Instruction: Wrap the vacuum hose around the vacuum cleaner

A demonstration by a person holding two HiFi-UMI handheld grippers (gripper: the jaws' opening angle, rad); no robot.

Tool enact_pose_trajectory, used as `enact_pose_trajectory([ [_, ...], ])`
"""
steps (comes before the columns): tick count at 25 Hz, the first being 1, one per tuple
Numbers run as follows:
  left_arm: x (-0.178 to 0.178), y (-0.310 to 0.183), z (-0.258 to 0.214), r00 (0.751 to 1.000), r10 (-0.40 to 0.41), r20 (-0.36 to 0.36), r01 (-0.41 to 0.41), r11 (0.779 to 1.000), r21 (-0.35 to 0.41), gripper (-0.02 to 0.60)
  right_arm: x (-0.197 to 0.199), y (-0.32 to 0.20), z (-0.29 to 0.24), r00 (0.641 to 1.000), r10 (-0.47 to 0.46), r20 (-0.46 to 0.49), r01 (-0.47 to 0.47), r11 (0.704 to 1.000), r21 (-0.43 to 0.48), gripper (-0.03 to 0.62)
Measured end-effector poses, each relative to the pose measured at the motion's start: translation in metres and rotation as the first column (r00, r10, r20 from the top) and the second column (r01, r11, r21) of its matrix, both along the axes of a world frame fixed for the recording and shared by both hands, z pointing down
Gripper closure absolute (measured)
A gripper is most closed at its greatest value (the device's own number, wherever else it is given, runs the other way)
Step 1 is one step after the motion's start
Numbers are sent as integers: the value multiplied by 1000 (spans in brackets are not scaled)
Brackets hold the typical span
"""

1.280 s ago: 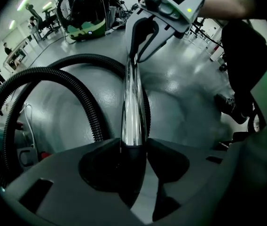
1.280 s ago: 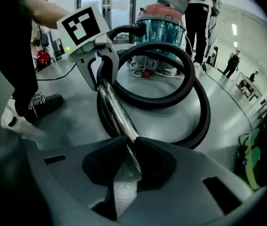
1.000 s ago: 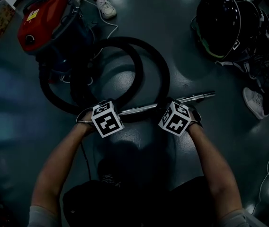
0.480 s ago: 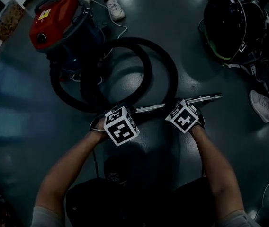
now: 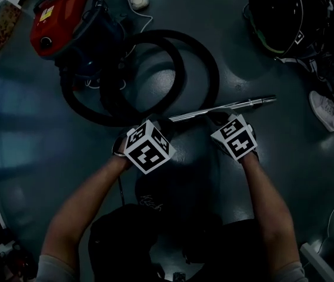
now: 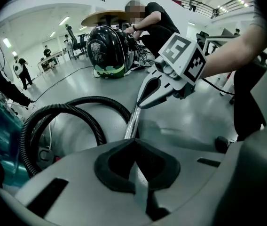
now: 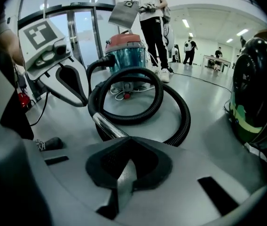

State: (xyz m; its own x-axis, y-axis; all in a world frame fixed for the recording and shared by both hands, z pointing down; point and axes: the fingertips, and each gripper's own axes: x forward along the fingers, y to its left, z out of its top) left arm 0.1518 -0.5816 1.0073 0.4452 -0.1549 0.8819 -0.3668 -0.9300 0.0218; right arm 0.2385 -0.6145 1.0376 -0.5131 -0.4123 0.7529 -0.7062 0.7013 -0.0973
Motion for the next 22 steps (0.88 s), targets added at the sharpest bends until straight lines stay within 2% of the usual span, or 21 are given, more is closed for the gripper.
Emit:
enact_pose_trajectory([
  [4, 7, 19, -29, 999, -2, -32, 1, 1000, -26, 575, -1, 23, -42, 997, 51, 66, -52, 998, 19, 591],
  [9, 7, 43, -86, 997, -21, -80, 14, 997, -80, 577, 4, 51, -107, 999, 26, 34, -27, 999, 35, 591],
  [14, 21, 64, -157, 991, -59, -120, 45, 992, -117, 577, 16, 74, -195, 994, 77, 75, -82, 995, 58, 591],
  [18, 39, 81, -230, 977, -84, -194, 64, 993, -104, 577, 20, 97, -270, 984, 130, 124, -137, 989, 55, 591],
  [22, 53, 107, -307, 967, -92, -239, 78, 995, -70, 577, 21, 130, -348, 974, 170, 148, -178, 983, 43, 591],
])
